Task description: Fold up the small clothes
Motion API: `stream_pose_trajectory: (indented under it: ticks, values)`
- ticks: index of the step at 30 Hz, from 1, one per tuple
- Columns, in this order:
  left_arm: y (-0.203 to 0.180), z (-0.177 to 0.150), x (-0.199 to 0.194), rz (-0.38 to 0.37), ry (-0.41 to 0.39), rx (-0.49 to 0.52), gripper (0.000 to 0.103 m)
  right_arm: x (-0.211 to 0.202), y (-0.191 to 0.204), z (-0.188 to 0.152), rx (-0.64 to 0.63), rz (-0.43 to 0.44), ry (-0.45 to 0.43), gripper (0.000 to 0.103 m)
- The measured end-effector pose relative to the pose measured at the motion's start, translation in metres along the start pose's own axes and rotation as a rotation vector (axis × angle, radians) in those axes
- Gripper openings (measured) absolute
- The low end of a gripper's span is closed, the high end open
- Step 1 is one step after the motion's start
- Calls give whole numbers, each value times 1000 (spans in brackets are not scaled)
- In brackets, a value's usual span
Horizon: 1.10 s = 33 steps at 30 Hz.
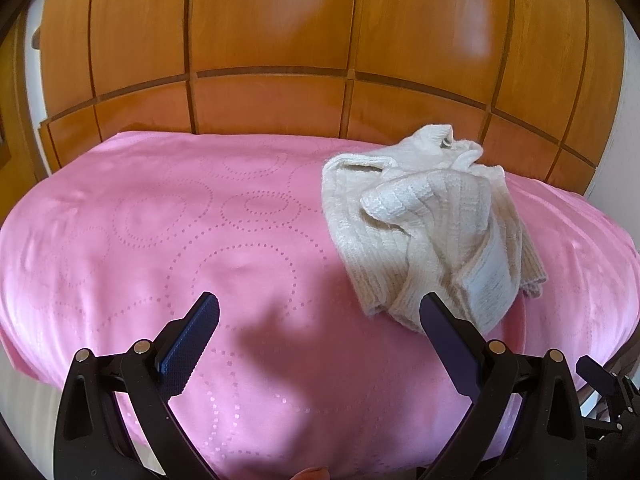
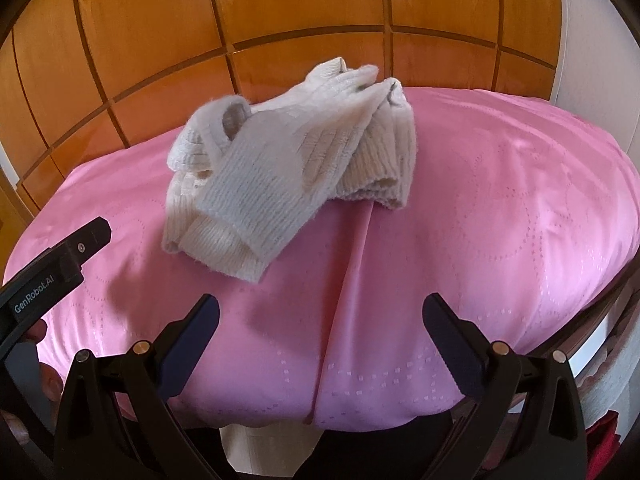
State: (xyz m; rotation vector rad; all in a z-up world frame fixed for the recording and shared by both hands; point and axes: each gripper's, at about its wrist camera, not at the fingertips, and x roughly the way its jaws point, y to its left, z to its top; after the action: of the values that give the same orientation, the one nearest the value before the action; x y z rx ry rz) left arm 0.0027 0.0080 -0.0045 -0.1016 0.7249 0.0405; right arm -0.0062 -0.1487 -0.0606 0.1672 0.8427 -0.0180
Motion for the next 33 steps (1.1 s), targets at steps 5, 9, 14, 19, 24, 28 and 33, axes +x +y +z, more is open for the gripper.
stream_pose_trajectory:
  ticks: [5, 9, 14, 19, 24, 28, 33]
  values:
    - [0, -1, 0, 4, -4, 5, 99, 1, 8, 1, -39, 35, 0, 101]
    - [3, -1, 1, 11, -2, -3, 99, -2, 7, 4, -36, 41, -29, 101]
    - [2, -2, 0, 20, -5, 0, 99, -3, 2, 7, -16, 37, -38, 101]
    - [2, -2, 1, 28, -5, 4, 99, -2, -5, 10, 7, 33, -45, 101]
    - [3, -1, 5, 28, 9, 0, 99, -1, -8, 12, 15, 30, -50, 101]
    - [3, 0, 5, 27, 12, 2, 99, -1, -9, 12, 13, 32, -53, 101]
    - [4, 0, 6, 28, 13, 0, 99, -1, -9, 13, 9, 36, -70, 101]
